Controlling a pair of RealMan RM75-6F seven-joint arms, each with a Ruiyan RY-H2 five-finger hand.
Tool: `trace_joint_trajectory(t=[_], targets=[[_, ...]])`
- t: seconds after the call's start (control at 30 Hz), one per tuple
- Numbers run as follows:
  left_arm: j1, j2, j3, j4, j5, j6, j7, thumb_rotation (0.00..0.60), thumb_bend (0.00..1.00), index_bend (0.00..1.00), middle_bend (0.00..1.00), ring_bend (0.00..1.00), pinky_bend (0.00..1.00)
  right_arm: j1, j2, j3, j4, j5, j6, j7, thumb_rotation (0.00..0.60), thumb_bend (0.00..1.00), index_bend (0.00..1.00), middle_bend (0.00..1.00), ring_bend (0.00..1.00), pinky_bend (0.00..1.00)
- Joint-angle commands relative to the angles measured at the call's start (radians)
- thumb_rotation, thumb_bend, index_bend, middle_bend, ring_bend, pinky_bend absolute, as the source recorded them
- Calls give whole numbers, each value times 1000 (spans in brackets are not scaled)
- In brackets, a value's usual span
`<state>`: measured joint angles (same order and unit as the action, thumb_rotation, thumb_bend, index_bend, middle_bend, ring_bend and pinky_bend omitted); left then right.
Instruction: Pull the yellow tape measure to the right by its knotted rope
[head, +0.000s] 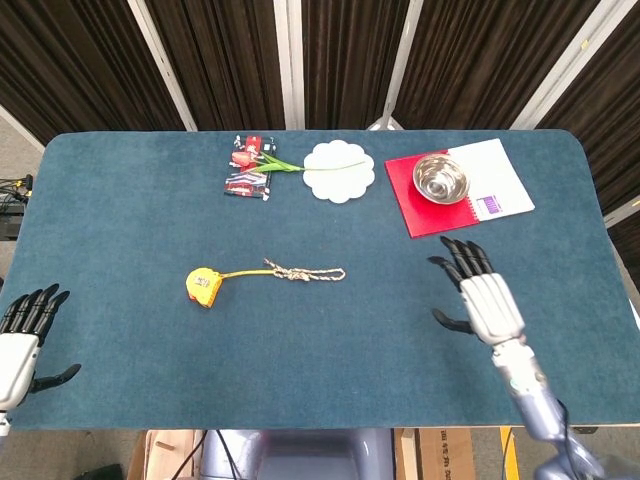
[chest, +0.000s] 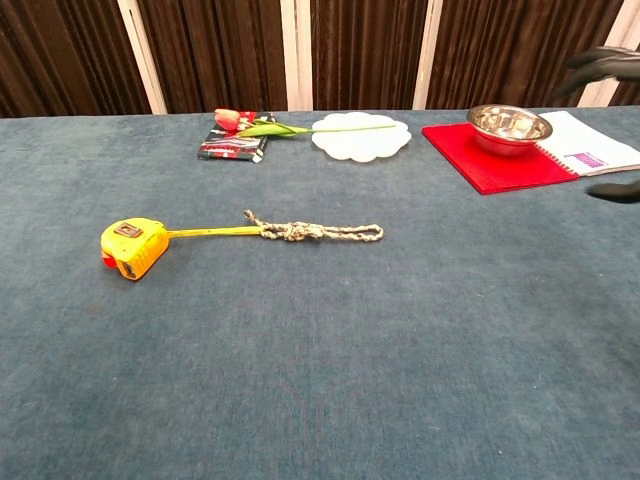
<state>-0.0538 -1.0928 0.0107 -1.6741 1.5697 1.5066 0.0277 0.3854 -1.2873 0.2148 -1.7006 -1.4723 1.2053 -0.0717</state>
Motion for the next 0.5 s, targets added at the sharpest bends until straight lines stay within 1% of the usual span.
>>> trace_joint_trajectory(t=[0.03,0.13,0.3,0.43,0.5], targets=[[-4,2,-1,-3,-10,-11,0,600,0,0,0,0,0,77,-66,47,9,68,-75,-65,600,246,379,64,0,0],[-6,2,-3,-7,-15,-16,-3,600,0,0,0,0,0,118,-111,63,27,101,-108,-98,600,245,410,76,0,0],[-10,1,-6,-8,-13,-18,-6,600,0,0,0,0,0,187,-206,77,80,185,-169,-164,600,246,422,80,0,0],[-13,0,-7,-6,-16,-22,-12,600,0,0,0,0,0,229,-281,82,135,231,-189,-208,600,248,433,87,0,0],[-14,0,-8,-5,-19,-26,-15,600,0,0,0,0,0,247,-312,84,165,249,-196,-225,600,265,433,87,0,0]])
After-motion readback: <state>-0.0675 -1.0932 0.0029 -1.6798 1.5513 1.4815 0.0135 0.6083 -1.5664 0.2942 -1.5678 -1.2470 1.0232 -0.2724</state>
